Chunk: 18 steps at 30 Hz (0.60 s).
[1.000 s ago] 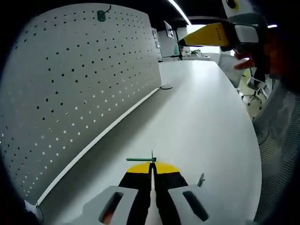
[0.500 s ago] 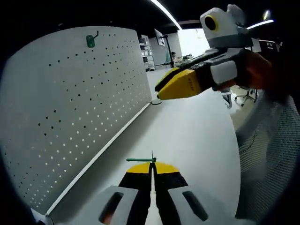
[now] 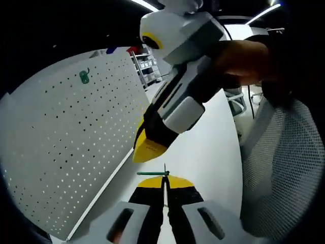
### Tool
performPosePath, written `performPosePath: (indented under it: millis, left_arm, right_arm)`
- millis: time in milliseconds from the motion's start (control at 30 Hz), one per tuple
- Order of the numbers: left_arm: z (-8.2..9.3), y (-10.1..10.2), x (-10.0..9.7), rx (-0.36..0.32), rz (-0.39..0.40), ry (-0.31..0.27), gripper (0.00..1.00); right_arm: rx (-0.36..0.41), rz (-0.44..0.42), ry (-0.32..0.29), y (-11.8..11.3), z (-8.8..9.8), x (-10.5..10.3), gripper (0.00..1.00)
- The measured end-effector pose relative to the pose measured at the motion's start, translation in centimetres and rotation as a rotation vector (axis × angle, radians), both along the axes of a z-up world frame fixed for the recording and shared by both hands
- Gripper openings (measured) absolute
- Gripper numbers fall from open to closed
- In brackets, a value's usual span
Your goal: Insert the hook assembly into the mounting plate slot until the hook locks in place.
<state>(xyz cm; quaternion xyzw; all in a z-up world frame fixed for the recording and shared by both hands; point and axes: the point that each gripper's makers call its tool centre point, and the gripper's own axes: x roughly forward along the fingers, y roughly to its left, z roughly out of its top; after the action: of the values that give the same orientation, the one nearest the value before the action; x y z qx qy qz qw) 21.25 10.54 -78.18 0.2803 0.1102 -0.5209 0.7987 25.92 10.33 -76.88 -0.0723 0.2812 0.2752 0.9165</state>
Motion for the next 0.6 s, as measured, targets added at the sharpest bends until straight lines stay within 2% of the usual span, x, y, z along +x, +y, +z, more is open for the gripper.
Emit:
performPosePath:
  millis: [100,333,600]
  left_arm:
    - [0.1,-0.2,-0.3,0.007,-0.007,-0.014,0.01]
    - [0.1,-0.7,-0.9,0.035,-0.033,-0.055,0.01]
    - [0.3,-0.9,-1.1,0.056,-0.046,-0.090,0.01]
  right_arm:
    - [-0.016,-0.001,0.072,0.1,-1.0,-0.8,0.12]
    - [-0.026,-0.015,0.119,-0.2,-1.7,-1.2,0.12]
    - [-0.002,-0.030,0.169,0.1,-2.2,-1.3,0.02]
